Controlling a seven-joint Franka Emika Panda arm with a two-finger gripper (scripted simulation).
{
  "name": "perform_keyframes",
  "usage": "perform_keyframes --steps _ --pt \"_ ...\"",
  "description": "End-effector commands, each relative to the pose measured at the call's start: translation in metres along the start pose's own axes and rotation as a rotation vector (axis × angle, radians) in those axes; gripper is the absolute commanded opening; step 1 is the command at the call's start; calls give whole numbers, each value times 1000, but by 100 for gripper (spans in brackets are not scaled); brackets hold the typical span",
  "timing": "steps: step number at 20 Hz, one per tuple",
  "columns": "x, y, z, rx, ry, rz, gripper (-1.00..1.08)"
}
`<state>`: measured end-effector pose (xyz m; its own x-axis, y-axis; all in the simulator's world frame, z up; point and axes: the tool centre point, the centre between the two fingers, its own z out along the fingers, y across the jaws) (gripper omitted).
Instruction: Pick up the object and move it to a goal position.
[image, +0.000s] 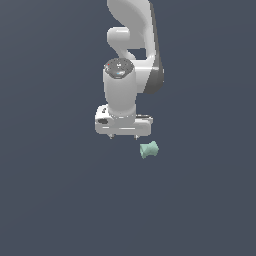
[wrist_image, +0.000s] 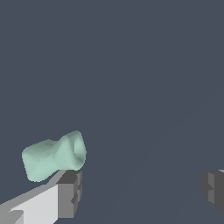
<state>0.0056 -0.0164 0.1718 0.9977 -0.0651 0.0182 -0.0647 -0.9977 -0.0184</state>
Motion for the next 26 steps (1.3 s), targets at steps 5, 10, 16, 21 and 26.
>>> perform_keyframes --steps 5,10,16,21,26 --pt "-2 0 4 -7 -5 -7 100" --pt "-7 -2 16 -25 -20 -26 100" --pt "-8 -2 17 -26 -21 -26 100" --pt "-8 -4 18 -26 -21 -3 100" --pt "-8 -9 21 -26 -21 48 100"
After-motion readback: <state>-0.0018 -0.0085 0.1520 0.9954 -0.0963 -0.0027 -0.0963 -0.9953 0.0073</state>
